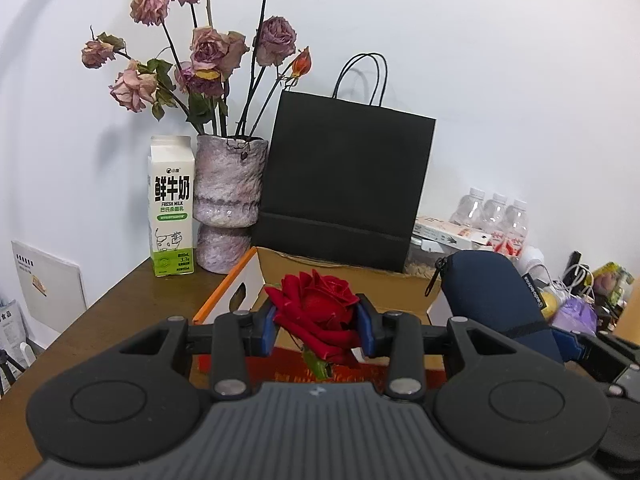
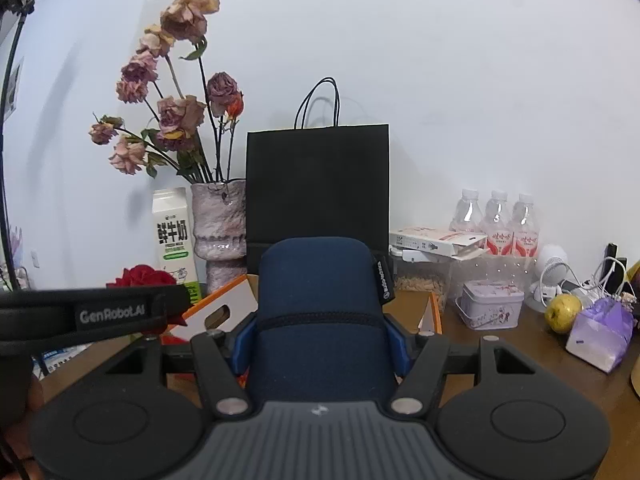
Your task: Organize objects
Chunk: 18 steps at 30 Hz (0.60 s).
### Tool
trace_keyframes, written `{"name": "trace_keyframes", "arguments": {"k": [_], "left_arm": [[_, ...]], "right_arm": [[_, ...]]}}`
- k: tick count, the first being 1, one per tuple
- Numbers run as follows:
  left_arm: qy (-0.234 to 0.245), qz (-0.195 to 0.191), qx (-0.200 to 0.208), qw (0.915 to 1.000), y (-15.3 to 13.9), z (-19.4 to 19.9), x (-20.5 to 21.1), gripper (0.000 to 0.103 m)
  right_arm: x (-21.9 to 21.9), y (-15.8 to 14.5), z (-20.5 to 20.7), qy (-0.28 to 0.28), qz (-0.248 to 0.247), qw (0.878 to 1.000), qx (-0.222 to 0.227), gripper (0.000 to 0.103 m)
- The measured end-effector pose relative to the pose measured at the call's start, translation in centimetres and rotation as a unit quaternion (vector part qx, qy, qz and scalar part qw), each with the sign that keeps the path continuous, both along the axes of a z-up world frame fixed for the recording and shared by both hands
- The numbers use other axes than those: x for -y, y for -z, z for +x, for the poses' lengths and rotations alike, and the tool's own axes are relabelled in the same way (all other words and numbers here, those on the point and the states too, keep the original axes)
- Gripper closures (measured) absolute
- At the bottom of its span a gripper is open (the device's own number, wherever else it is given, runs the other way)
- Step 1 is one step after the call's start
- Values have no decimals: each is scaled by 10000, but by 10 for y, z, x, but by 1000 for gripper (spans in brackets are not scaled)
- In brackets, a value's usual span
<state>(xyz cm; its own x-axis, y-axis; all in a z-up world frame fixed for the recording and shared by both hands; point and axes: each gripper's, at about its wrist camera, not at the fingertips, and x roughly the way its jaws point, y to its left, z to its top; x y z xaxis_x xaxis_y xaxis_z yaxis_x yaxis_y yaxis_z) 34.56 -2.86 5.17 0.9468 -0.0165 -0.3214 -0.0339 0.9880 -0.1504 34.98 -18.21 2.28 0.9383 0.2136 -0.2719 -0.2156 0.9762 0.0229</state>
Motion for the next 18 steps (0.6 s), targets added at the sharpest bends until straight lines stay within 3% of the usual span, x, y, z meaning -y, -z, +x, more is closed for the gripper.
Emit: {"name": "trace_keyframes", "arguments": {"k": [18], "left_arm": [[-441,-227,-38,9988,2,71,-1,64]], "right_arm": [[-9,-1,71,142,21,9999,22,41]]}}
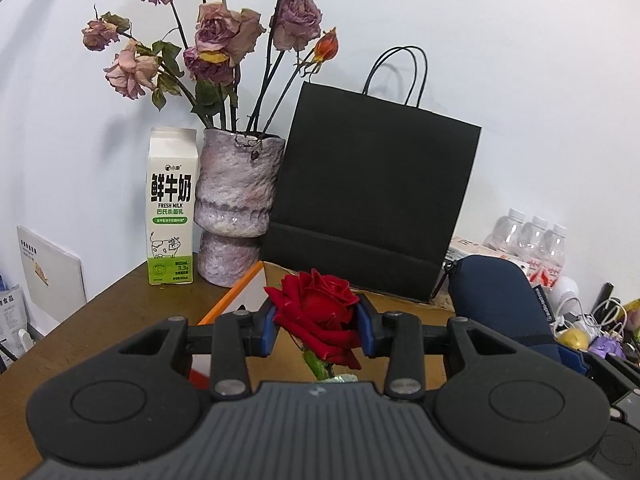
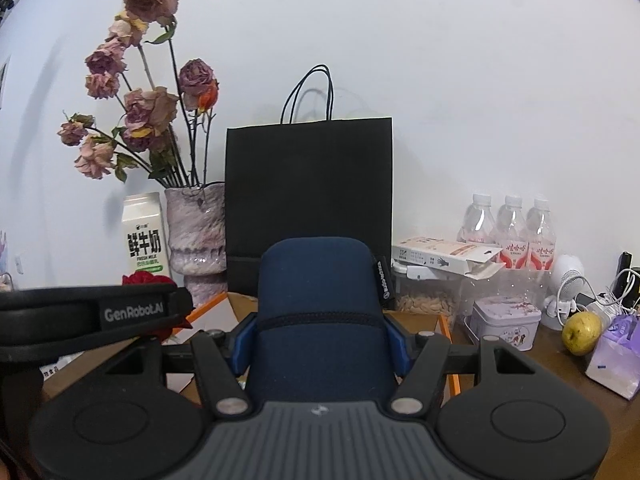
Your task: Organize objects
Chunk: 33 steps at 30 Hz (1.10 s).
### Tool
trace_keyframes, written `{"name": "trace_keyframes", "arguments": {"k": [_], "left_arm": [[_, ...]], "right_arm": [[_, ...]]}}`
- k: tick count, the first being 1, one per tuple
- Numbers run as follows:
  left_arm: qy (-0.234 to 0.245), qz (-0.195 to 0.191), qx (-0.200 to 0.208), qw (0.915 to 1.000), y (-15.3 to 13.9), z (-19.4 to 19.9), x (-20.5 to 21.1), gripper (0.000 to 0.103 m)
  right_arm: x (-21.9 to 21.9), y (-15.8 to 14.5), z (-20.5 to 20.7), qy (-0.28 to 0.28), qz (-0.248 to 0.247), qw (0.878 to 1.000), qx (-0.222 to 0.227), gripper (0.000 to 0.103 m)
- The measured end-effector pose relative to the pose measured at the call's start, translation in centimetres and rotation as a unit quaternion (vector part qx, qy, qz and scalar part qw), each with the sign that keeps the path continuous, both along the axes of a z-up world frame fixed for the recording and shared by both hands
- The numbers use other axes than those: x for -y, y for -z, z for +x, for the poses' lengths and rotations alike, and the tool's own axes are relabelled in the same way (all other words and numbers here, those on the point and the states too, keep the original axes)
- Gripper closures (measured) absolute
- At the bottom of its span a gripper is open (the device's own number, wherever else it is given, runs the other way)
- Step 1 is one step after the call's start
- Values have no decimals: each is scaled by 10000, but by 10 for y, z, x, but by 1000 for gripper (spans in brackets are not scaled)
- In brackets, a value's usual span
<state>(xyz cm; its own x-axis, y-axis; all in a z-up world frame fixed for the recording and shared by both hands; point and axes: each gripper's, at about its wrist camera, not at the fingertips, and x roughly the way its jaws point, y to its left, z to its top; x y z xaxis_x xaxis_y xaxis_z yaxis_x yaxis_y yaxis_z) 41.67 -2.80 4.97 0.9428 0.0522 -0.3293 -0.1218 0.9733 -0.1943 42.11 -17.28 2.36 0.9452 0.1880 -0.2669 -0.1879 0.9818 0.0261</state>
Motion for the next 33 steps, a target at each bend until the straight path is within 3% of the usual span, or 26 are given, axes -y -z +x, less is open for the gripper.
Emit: {"name": "trace_keyframes", "arguments": {"k": [18,33], "left_arm": [[-351,106,-312,9988,20,49,1,64],[-297,321,-561,9975,38,63,13,64]], "right_arm": [[4,26,63,280,-132,9984,-468,41],[6,43,78,489,-236,9958,-738,41]]}}
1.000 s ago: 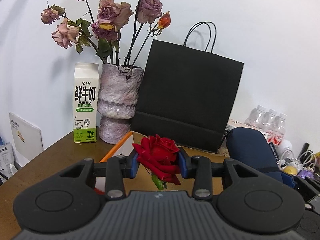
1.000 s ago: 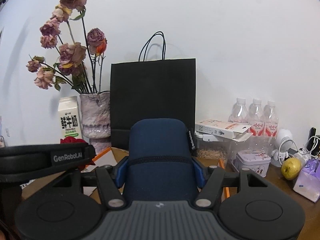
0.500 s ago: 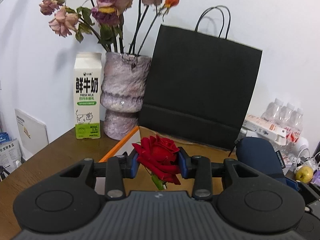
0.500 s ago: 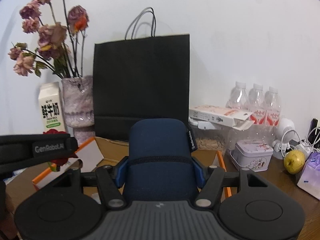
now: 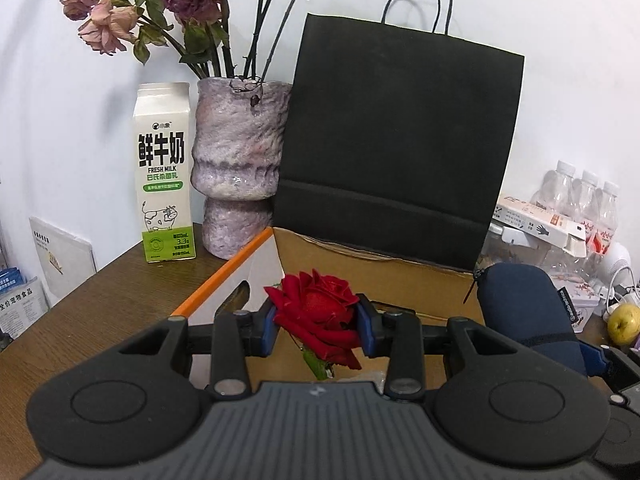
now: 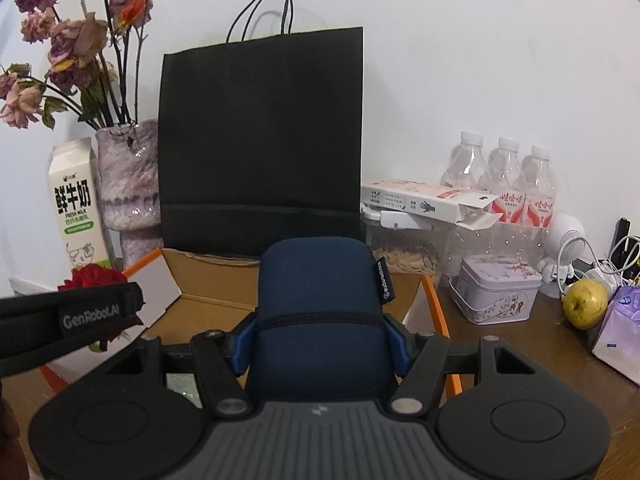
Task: Organize objects
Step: 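Open the left tool over the red box while the right tool releases the navy pouch inside, then lift both tools out of the red box and move back over the table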
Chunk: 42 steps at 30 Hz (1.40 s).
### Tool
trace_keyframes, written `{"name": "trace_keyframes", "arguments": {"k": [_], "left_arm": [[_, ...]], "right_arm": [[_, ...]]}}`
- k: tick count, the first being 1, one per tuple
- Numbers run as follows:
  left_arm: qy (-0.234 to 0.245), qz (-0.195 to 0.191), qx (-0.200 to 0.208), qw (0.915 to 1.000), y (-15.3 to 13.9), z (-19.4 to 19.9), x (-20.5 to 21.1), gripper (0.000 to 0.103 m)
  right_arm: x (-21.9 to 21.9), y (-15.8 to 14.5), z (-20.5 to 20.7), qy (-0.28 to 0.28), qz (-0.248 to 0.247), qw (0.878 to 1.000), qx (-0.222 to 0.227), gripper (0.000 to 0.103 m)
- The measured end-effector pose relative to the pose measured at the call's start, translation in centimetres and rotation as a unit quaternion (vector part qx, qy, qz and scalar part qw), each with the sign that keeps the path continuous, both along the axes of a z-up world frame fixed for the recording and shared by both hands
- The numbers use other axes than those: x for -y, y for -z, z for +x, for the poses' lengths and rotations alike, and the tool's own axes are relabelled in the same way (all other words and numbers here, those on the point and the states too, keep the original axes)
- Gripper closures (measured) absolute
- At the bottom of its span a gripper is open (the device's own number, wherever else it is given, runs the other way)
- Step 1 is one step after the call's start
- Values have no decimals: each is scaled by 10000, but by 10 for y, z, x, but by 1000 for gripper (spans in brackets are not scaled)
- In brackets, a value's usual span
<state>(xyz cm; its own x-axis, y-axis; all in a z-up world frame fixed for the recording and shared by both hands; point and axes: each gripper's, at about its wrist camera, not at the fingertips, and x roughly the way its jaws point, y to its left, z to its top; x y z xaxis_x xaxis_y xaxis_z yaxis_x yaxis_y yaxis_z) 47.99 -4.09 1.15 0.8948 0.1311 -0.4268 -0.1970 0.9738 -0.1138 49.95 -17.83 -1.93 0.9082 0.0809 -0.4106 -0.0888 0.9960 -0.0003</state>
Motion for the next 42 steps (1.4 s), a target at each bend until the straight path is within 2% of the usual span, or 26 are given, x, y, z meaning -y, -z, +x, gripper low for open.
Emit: {"name": "trace_keyframes", "arguments": {"k": [4,6,7,8,9,10,11,27,42], "left_arm": [[69,8,0,10000,0,-1,1,60],[61,22,4,10000,-2,-2,2,40],[31,31,39,10000,-3,-3,2,32],[-1,40,96,9999,-4,-5,1,15],[-45,60,174,9998,-6,-7,1,0],[-87,85,254,9996,-8,-10,2,0],[-151,121,337,9992,-9,-12,2,0],[-118,-122,277,9995,-20,-21,-9,0],[59,-92,402,9991,-43,-63,-17,0]], "right_arm": [[1,2,3,49,15,9999,-116,40],[2,4,6,63,50,9997,-250,37],[3,4,6,70,62,9996,-252,30],[2,3,5,101,42,9997,-239,15],[2,2,4,152,14,9997,-190,9],[2,1,3,187,1,9997,-136,1],[2,0,2,203,-2,9997,-106,0],[7,-13,-9,128,125,9998,-124,0],[4,-40,-59,-198,-51,9994,285,0]]}}
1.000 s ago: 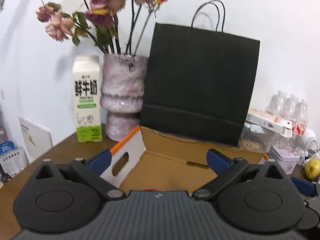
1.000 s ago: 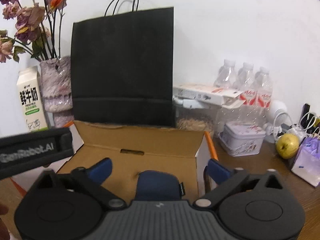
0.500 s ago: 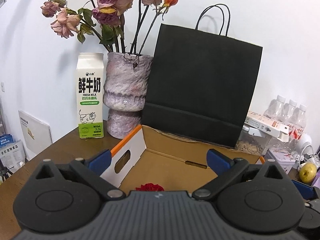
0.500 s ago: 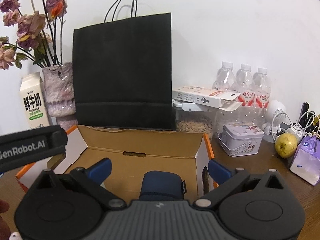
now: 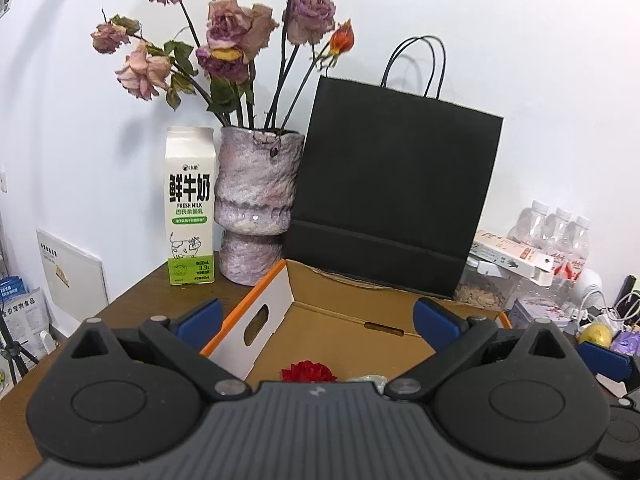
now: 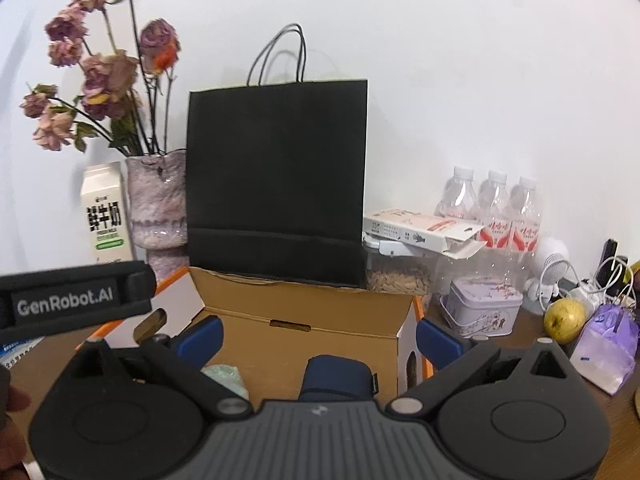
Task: Organize objects
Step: 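Lift both tools out of the red box and move back over the table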
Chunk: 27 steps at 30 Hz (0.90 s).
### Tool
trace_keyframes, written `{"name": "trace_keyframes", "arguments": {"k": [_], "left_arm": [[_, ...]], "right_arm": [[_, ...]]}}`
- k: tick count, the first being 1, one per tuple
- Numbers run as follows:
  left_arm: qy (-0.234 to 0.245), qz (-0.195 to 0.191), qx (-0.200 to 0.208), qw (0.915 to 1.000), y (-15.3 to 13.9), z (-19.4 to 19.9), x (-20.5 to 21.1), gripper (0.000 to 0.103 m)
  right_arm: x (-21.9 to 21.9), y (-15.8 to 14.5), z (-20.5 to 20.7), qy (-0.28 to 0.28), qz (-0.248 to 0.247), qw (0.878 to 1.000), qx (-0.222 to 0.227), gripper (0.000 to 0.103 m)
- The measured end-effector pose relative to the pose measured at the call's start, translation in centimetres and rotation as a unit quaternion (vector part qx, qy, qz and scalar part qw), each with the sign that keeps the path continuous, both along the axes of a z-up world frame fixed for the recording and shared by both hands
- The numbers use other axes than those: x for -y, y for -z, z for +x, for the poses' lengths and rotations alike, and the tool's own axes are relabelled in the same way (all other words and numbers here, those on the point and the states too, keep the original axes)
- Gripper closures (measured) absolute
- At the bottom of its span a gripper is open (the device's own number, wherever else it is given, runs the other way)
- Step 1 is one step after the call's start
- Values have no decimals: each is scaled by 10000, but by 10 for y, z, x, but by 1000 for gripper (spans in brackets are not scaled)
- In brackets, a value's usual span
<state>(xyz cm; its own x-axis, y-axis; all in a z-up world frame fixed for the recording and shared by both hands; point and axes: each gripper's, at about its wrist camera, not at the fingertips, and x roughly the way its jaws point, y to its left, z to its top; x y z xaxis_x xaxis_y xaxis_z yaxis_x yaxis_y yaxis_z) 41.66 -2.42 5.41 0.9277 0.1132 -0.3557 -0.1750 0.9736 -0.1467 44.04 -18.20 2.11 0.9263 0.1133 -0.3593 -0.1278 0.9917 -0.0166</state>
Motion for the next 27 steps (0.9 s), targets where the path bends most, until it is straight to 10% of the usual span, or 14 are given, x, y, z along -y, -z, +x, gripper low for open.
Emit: {"name": "trace_keyframes", "arguments": {"k": [27], "left_arm": [[513,427,408,9969,-14,-106,0,0]], "right_arm": [[25,3,-101,-329,-98,9993,177,0]]}}
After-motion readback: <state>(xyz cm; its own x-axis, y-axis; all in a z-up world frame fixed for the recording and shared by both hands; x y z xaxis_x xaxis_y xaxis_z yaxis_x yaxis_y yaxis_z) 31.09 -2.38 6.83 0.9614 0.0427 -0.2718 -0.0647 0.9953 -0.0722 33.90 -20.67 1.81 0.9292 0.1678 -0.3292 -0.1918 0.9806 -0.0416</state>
